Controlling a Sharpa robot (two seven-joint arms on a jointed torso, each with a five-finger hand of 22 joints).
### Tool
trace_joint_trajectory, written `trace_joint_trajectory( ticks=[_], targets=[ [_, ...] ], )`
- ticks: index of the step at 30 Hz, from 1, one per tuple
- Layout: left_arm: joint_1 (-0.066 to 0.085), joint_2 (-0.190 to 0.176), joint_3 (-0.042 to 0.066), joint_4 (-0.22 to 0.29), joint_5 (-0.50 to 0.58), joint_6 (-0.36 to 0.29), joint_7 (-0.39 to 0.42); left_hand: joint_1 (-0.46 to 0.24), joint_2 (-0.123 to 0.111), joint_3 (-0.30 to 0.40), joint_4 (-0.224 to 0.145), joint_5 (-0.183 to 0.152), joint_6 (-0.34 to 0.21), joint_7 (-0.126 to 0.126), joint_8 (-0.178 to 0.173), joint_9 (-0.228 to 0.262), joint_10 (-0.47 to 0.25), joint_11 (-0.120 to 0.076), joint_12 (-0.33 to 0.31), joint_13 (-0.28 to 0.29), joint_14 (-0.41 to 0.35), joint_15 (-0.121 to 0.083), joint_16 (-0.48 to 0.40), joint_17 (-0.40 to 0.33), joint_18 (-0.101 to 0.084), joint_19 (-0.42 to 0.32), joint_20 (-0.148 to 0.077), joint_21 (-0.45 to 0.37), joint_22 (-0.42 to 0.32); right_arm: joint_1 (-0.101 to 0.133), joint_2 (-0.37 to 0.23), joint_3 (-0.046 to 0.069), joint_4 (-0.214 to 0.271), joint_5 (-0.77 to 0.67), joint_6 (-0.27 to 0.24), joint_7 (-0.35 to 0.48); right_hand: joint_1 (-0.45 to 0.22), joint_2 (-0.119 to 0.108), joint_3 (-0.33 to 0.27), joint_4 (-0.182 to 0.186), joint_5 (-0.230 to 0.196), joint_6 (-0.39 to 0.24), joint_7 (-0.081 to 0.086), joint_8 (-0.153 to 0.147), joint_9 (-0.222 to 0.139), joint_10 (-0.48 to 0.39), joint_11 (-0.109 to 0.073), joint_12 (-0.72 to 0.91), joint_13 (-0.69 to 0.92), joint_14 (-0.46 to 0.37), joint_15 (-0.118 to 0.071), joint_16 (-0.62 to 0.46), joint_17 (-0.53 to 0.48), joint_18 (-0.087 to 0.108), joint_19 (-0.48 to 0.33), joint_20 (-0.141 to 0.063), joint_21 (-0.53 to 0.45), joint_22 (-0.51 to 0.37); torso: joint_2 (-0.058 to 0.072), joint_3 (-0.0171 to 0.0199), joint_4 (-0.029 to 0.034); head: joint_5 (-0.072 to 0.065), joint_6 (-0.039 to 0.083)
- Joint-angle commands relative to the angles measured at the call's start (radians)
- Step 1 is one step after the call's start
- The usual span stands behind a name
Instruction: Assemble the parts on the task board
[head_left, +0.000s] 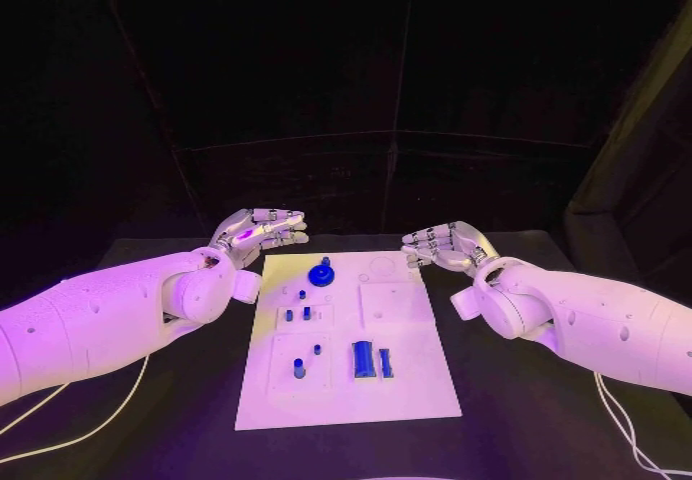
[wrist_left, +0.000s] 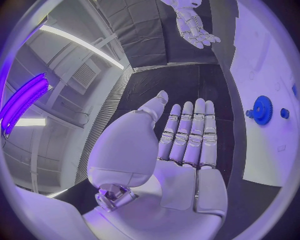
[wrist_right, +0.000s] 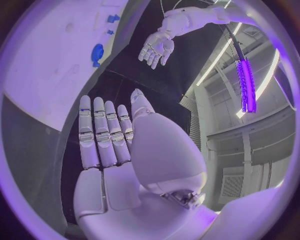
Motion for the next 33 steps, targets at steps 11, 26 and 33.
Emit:
trace_joint_trajectory(
  ticks=[11, 26, 33],
  targets=[
    [-0.028, 0.003, 0.024, 0.038, -0.004, -0.098, 0.022, -0.634, 0.040, -0.121, 0.033, -0.050, -0.485, -0.087, -0.116, -0.066, -0.483, -0.065, -0.142, -0.061, -0.435, -0.062, -0.230, -0.128, -0.074, -0.423, -0.094, -0.127, -0.221, -0.007, 0.003, 0.011, 0.046, 0.115, -0.085, 0.062, -0.757, 0.007, 0.100, -0.091, -0.087, -0.491, -0.085, -0.066, -0.137, -0.548, -0.069, -0.065, -0.118, -0.538, -0.114, -0.101, -0.126, -0.068, -0.485, -0.108, -0.125, -0.096, -0.025, 0.0164, 0.0165, 0.009, 0.050],
    [-0.141, -0.041, 0.140, 0.277, -0.070, -0.539, 0.075, -0.942, 0.040, -0.227, 0.033, -0.050, -0.718, -0.185, -0.116, -0.066, -0.718, -0.152, -0.237, -0.061, -0.643, -0.142, -0.303, -0.215, -0.169, -0.600, -0.157, -0.127, -0.303, -0.033, -0.039, 0.038, 0.280, 0.380, -0.386, 0.186, -1.097, 0.007, 0.100, -0.173, -0.175, -0.715, -0.186, -0.066, -0.137, -0.797, -0.150, -0.065, -0.118, -0.794, -0.114, -0.101, -0.126, -0.171, -0.716, -0.228, -0.214, -0.096, -0.043, 0.0287, 0.0271, 0.017, 0.085],
    [-0.168, -0.051, 0.168, 0.334, -0.086, -0.643, 0.088, -1.027, 0.040, -0.227, 0.033, -0.050, -0.783, -0.185, -0.116, -0.066, -0.784, -0.152, -0.237, -0.061, -0.701, -0.142, -0.384, -0.215, -0.169, -0.648, -0.227, -0.127, -0.394, -0.034, -0.040, 0.038, 0.286, 0.387, -0.394, 0.189, -1.202, 0.007, 0.100, -0.173, -0.175, -0.783, -0.186, -0.066, -0.137, -0.872, -0.150, -0.065, -0.118, -0.872, -0.114, -0.101, -0.126, -0.171, -0.788, -0.228, -0.214, -0.096, -0.043, 0.0287, 0.0271, 0.017, 0.085]
  ],
)
